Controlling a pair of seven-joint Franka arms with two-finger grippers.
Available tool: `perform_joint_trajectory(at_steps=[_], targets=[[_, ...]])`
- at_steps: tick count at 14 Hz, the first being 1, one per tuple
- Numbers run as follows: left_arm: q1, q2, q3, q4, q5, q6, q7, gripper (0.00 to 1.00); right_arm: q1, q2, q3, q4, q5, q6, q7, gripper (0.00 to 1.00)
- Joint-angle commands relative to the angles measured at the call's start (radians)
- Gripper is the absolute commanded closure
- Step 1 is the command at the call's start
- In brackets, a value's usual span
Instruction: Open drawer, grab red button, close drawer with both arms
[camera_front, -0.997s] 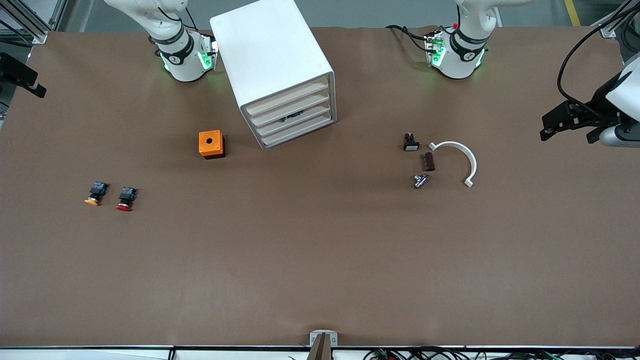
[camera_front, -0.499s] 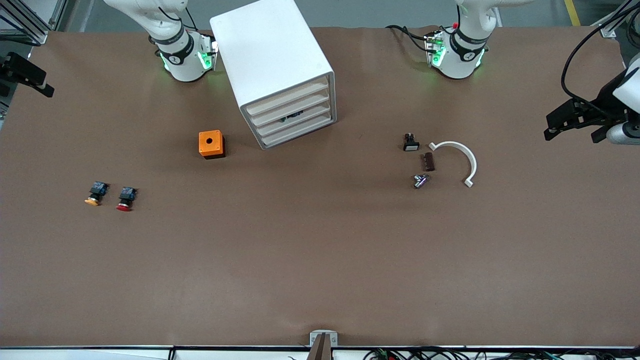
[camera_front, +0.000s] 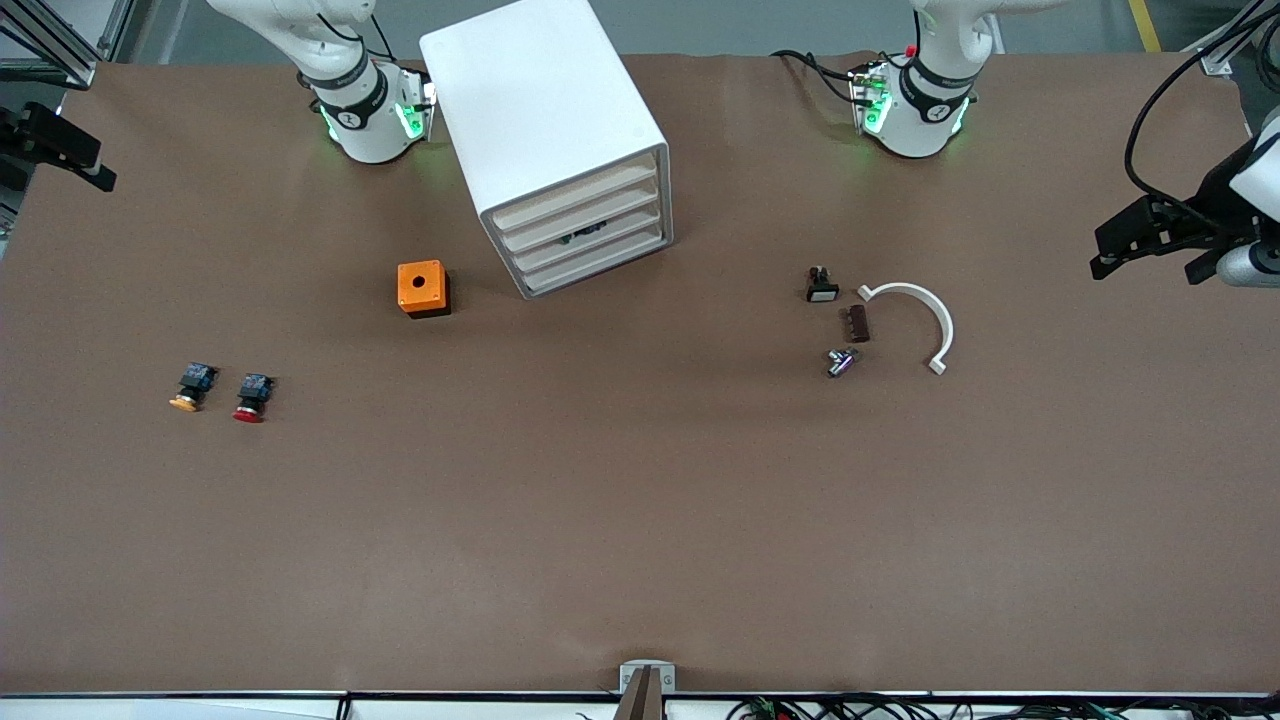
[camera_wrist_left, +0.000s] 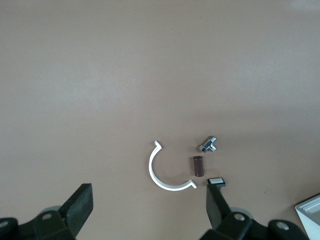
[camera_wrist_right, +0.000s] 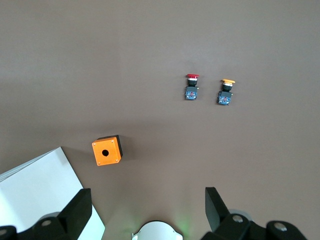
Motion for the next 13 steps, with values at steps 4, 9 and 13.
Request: perform_joint_trajectory(at_steps=[4,9,13], targets=[[0.019,0.007,-0.007,0.016,0.02,-0.028,0.004,0.0,0.038,-0.01,-0.002,-0.005,0.004,-0.007,0.007,0.0],[0.019,0.007,-0.007,0.015,0.02,-0.034,0.002,0.0,0.038,-0.01,-0.003,-0.005,0.004,-0.009,0.007,0.0],[0.019,0.01,-0.007,0.015,0.02,-0.034,0.002,0.0,0.038,-0.01,-0.003,-0.005,0.004,-0.01,0.007,0.0]])
